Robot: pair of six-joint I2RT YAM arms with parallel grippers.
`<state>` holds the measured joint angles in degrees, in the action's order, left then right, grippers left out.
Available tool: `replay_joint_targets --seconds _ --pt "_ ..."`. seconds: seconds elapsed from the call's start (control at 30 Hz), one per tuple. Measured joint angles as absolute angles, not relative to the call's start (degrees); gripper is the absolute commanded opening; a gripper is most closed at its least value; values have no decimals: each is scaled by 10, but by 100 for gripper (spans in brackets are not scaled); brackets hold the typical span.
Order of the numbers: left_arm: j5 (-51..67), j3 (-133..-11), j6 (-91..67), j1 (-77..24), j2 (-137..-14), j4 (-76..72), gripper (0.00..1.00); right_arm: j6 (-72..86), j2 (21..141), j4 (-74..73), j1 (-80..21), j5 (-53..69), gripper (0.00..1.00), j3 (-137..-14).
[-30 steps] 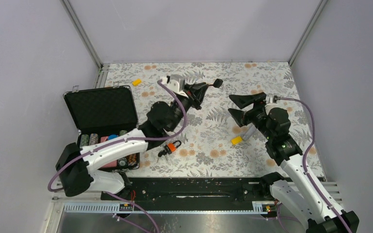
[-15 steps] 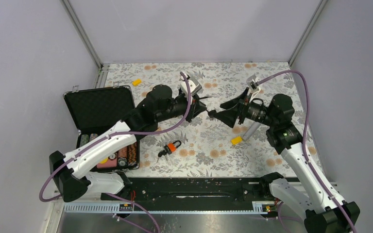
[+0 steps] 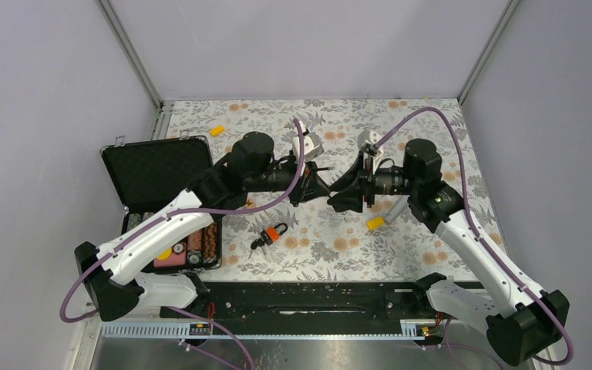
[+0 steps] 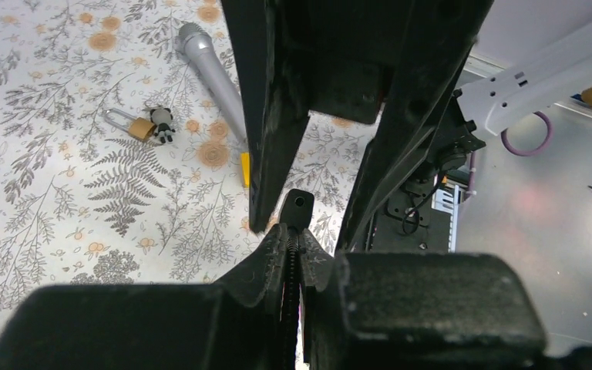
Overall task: Lock with the key
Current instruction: Pick up the lock from the center of the board.
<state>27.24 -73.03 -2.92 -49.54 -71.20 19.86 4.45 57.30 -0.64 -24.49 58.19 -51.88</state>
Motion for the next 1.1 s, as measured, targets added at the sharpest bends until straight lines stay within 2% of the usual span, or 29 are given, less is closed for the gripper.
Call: replay_joint_targets --seconds 0.23,0.3,0.33,0.37,0.43,0.47,0.53,0.93,1.1 --pt "300 -730 -35 -495 -700 201 0 17 597 -47 -286 580 14 -534" --pt "300 -730 -35 -495 -694 202 1 15 598 -52 -287 584 2 -540" --pt "301 -730 -38 -495 -691 201 9 13 598 -56 -289 585 0 -544" --pt "302 -730 -40 -494 -689 201 25 11 598 -57 -289 586 0 -547" --pt "302 -728 -46 -494 -683 196 73 11 598 -58 -291 587 0 -552" --pt "302 -725 -46 -494 -678 189 85 13 597 -57 -292 585 0 -553" --pt "299 -712 -58 -494 -661 163 98 28 594 -53 -292 574 0 -551" --pt "187 -575 -143 -493 -570 -36 99 276 556 235 -292 485 0 -501" --pt "211 -574 -189 -493 -584 -54 89 356 564 349 -292 485 0 -501"
